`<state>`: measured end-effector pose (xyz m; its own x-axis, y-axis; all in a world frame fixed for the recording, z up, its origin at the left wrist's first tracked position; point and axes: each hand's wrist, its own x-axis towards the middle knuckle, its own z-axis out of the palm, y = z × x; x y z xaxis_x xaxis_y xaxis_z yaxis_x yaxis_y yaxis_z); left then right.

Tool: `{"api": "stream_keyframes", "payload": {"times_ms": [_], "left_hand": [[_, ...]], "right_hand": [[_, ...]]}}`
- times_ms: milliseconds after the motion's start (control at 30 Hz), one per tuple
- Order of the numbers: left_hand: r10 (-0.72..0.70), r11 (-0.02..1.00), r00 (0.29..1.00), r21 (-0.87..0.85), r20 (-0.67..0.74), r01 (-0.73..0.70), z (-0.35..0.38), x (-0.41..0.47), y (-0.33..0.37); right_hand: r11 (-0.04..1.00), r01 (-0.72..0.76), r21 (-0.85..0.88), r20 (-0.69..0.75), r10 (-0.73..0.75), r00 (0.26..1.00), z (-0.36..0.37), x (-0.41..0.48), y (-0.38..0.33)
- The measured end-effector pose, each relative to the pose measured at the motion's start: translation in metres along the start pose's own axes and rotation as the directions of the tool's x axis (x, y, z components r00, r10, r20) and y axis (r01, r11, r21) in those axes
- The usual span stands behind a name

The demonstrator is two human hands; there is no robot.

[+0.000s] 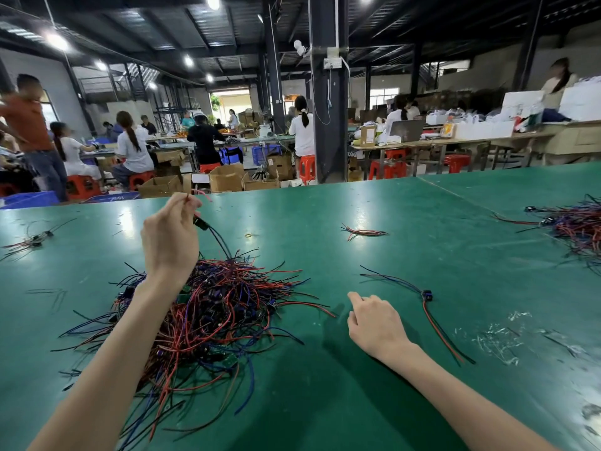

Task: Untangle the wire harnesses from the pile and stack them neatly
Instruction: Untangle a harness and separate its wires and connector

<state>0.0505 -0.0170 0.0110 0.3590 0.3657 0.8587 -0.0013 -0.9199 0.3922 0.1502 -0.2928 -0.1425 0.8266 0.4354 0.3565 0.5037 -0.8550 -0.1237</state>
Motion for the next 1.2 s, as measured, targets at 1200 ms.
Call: {"api": "stream_keyframes", "payload": {"times_ms": [1200], "left_hand": [[-0.392, 0.157, 0.369, -0.334, 0.843, 0.929, 0.073, -0.152, 0.064]], "right_hand": [[0.083, -0.13, 0.988, 0.144, -0.196, 0.97, -0.025, -0.017, -0.033]]}}
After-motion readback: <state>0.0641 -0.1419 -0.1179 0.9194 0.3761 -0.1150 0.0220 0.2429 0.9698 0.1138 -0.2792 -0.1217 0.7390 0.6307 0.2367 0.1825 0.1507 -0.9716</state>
